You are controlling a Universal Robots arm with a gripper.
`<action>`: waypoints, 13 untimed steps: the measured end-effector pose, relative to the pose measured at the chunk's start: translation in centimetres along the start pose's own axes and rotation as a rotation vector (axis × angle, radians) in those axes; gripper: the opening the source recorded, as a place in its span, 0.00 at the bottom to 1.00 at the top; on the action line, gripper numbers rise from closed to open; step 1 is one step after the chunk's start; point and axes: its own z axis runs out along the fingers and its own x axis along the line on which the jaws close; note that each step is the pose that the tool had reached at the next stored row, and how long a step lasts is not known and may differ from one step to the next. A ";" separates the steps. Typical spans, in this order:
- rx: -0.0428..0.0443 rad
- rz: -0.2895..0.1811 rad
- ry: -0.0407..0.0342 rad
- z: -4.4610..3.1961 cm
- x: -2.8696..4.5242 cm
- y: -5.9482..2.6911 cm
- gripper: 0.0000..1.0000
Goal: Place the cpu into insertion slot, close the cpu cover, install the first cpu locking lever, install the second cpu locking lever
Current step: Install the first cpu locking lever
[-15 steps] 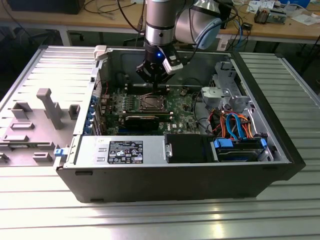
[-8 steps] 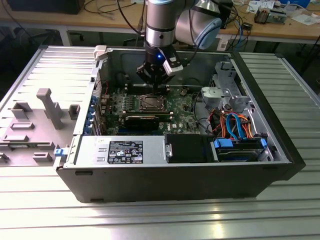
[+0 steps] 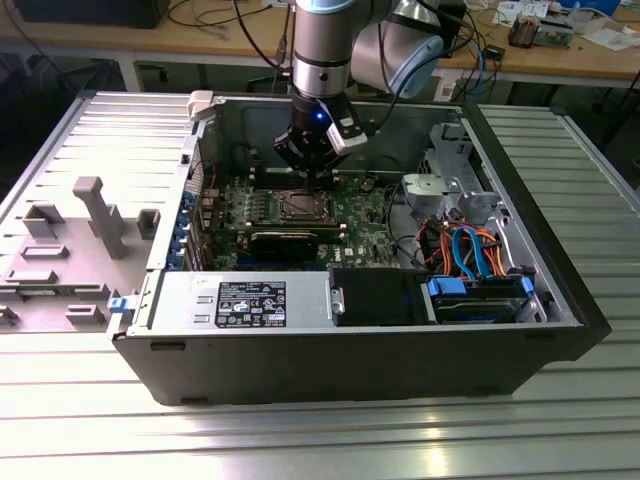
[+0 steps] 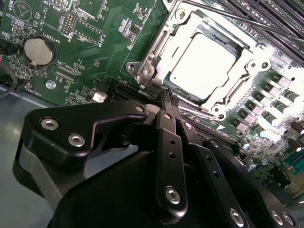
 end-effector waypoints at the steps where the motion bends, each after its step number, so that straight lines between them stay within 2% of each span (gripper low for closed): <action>1: 0.0000 0.000 0.0000 0.00 0.00 0.00 0.11; 13: 0.0000 0.000 0.0000 0.00 -0.02 0.00 0.11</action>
